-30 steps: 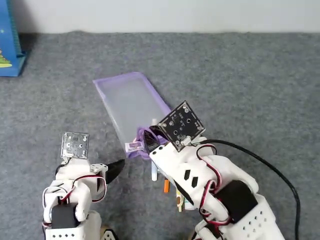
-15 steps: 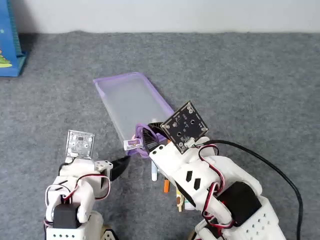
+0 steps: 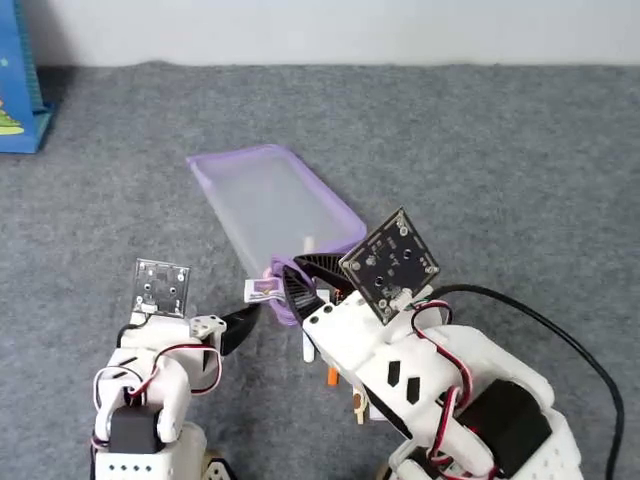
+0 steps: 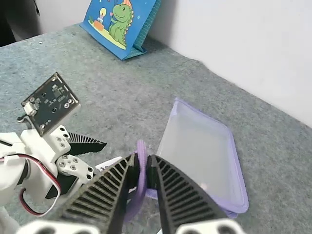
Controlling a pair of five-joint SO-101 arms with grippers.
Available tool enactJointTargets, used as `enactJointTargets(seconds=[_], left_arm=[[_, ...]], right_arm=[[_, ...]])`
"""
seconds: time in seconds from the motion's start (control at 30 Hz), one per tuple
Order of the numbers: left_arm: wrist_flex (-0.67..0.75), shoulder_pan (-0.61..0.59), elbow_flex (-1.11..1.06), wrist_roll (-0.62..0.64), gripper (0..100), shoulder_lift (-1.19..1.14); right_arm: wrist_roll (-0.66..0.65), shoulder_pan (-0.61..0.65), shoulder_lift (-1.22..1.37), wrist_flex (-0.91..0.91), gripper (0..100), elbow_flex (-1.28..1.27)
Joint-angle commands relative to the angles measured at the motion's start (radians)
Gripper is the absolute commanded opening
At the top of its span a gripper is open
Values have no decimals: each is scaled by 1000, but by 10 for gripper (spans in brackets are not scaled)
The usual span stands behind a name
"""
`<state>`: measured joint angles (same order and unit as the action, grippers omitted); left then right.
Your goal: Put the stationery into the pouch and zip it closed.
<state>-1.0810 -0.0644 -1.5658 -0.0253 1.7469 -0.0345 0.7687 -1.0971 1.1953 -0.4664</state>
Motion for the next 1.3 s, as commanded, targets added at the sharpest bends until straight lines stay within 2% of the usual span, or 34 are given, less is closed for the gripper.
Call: enactJointTargets(seconds=[0.0, 0.23, 0.53, 0.87, 1.03, 1.27], left_arm=[[23, 6, 12, 11, 401, 9], [23, 8, 15, 11, 401, 9], [-21, 8, 39, 11, 401, 9], [-18, 8, 36, 9, 401, 9], [-28, 8, 42, 9, 401, 9], [-181, 0, 143, 3, 401, 11]], right_arm=[[14, 7, -24, 19, 8, 58], [8, 120, -24, 56, 8, 60], [8, 125, -25, 56, 8, 61], [8, 127, -222, 56, 8, 58], [6, 205, -226, 88, 8, 55], [5, 229, -226, 91, 8, 46]])
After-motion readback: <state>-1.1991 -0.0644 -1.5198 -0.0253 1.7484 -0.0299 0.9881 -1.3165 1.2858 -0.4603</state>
